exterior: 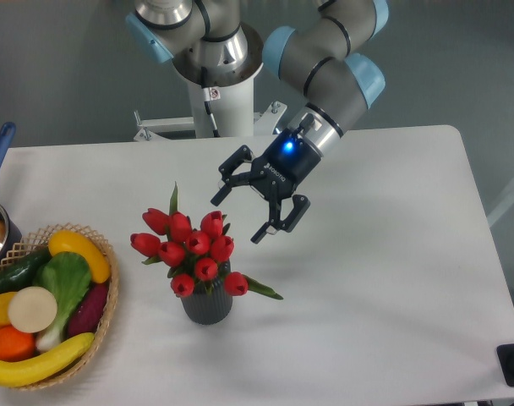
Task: Pick up the flowers from the vase
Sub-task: 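Lower the open gripper toward the red tulip stems above the vase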
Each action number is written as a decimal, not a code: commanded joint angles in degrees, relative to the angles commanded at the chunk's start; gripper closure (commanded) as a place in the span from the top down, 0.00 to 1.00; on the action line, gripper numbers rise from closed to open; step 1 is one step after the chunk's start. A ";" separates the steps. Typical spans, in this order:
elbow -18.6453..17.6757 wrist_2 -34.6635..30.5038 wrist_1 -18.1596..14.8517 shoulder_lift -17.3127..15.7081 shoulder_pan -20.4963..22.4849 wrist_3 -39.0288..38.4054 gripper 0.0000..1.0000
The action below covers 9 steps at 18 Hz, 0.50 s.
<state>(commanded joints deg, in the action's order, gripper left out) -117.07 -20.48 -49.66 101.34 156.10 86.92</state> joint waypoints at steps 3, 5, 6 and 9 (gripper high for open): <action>0.88 -0.09 0.78 1.23 -1.14 0.17 1.00; 1.15 -0.44 3.15 2.89 -2.20 0.35 1.00; 1.41 -0.53 4.03 3.51 -2.90 0.26 1.00; 2.63 -0.62 4.22 4.83 -4.31 0.26 1.00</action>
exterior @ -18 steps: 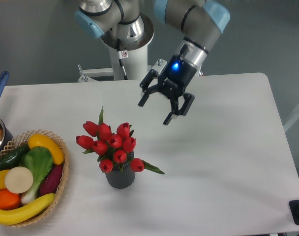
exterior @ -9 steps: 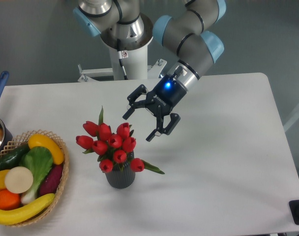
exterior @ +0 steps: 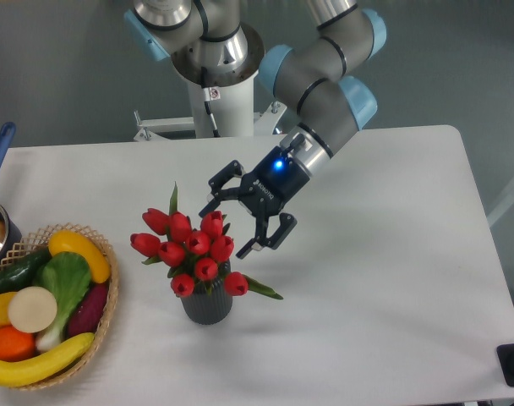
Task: Pick up the flowers from the vase
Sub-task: 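Lower the open gripper toward the red tulip stems above the vase, then close the gripper around the tulip stems just below the blooms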
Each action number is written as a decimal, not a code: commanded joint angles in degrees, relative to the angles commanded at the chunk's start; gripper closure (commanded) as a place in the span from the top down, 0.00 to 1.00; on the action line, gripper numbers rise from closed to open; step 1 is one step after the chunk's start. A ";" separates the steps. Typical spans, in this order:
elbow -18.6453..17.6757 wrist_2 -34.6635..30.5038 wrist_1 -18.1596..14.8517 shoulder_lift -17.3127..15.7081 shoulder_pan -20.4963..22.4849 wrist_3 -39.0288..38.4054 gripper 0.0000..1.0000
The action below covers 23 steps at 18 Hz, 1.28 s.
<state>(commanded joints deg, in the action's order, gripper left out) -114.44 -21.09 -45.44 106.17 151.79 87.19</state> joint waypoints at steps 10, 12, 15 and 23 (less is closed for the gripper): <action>1.41 -0.09 0.09 1.76 -1.50 -0.18 1.00; 1.85 -0.09 0.17 1.94 -2.20 -0.26 1.00; 2.29 -0.09 0.18 2.47 -2.47 -0.26 1.00; 2.03 -0.44 0.18 2.38 -1.94 -0.44 1.00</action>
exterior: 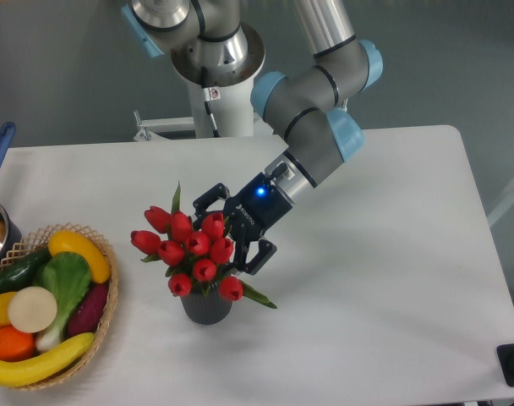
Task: Pick up the flowers from the vase
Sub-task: 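Close the gripper around the tulip stems just below the blooms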
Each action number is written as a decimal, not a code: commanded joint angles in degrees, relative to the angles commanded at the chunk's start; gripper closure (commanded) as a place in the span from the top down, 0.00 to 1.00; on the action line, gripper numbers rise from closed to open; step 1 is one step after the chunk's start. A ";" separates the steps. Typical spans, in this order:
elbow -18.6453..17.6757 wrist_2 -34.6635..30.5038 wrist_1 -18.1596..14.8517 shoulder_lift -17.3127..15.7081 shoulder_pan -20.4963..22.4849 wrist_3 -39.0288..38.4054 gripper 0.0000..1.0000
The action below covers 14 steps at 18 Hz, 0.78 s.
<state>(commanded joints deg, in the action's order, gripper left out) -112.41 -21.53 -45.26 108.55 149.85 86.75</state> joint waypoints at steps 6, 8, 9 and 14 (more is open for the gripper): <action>0.18 0.00 0.09 -0.26 -0.18 -0.09 0.57; 0.26 0.09 0.09 0.00 -0.18 0.00 0.54; 0.26 0.09 0.09 0.09 -0.18 0.00 0.52; 0.35 0.26 0.09 0.09 -0.26 0.00 0.49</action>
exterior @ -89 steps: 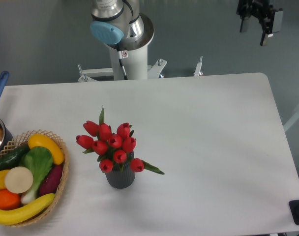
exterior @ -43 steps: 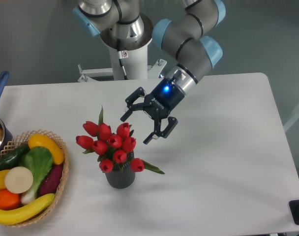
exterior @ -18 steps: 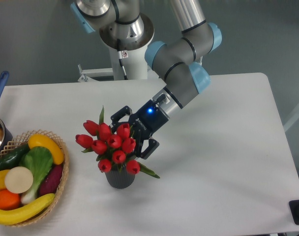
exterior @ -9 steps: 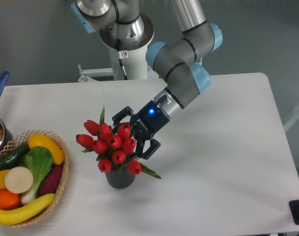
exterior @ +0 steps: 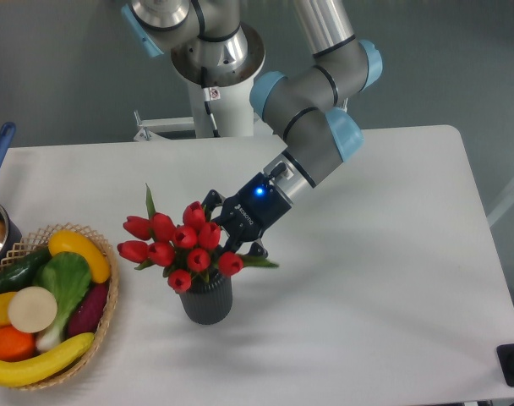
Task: Pick up the flowers from the vase
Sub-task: 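Close the gripper around the tulip stems just below the blooms, then lift the gripped tulips upward, drawing the stems out of the vase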
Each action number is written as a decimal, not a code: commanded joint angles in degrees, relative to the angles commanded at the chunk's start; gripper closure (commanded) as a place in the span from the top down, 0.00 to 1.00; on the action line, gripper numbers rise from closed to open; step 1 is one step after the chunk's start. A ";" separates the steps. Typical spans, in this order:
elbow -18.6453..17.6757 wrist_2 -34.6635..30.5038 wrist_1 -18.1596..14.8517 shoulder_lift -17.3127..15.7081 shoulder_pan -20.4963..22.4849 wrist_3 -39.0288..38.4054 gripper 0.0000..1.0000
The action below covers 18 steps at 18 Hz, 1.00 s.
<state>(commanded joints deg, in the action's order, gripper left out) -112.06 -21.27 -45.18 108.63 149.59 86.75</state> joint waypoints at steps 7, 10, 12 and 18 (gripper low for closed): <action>1.67 -0.08 -0.09 0.61 -0.88 -0.26 0.55; 1.49 -0.17 -0.09 0.53 -0.88 -0.70 0.39; 1.32 -0.17 -0.09 0.44 -0.88 -0.97 0.32; 1.05 -0.17 -0.09 0.26 -0.70 -1.49 0.25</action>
<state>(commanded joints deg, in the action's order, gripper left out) -111.01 -21.45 -45.26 108.90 148.89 85.25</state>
